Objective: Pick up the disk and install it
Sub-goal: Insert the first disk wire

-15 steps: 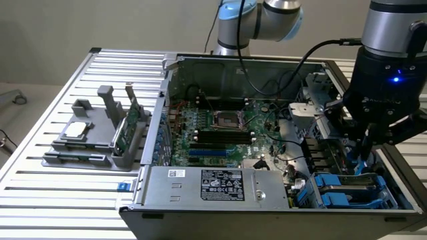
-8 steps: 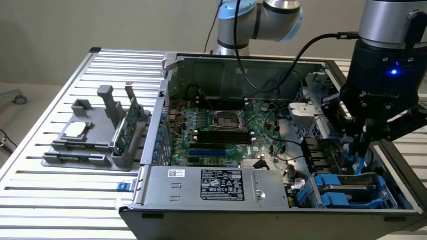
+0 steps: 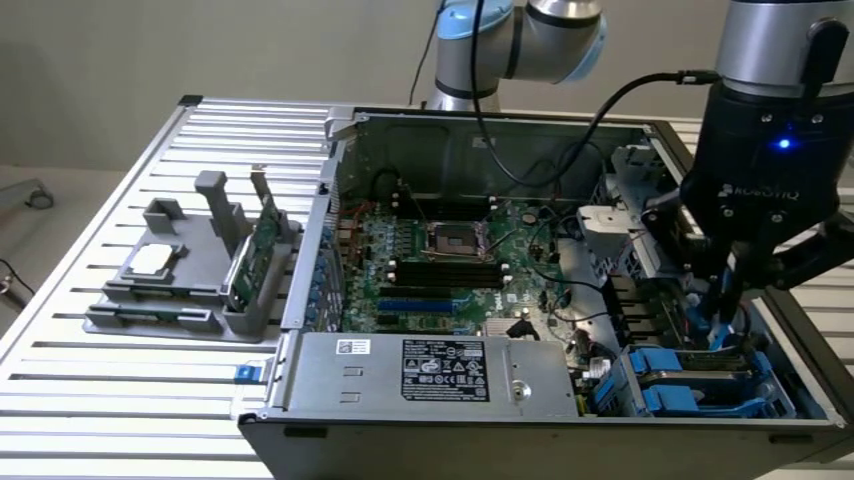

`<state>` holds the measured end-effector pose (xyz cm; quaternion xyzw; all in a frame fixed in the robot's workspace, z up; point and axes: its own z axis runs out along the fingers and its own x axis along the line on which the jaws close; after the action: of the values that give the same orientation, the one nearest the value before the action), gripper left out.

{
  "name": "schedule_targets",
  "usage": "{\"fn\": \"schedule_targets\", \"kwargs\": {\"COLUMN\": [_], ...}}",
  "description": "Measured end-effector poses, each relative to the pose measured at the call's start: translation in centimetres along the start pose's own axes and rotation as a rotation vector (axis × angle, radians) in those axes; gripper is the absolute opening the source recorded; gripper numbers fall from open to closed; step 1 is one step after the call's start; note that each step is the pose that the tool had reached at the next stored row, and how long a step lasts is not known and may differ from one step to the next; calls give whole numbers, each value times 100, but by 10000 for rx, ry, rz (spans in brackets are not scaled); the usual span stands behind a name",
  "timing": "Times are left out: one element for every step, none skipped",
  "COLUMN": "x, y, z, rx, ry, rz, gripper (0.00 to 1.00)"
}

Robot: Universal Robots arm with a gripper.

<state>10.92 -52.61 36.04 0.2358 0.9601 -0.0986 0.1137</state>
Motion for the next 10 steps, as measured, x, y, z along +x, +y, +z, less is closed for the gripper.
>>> {"fn": "schedule_targets", "kwargs": {"x": [2, 4, 6, 8, 11, 14, 16, 18, 21, 23], "y": [1, 2, 3, 4, 5, 5, 6, 7, 8, 10], "z": [5, 11, 19, 28, 36, 44, 53, 60, 69, 78], "rx": [65, 125, 179, 225, 271, 315, 360, 403, 448, 496], "ry": [-19, -33, -42, -48, -53, -57, -62, -67, -72, -83], "rz": [59, 123, 186, 250, 313, 374, 437, 495, 555, 603], "gripper": [17, 17, 17, 17, 17, 17, 17, 17, 17, 17]}}
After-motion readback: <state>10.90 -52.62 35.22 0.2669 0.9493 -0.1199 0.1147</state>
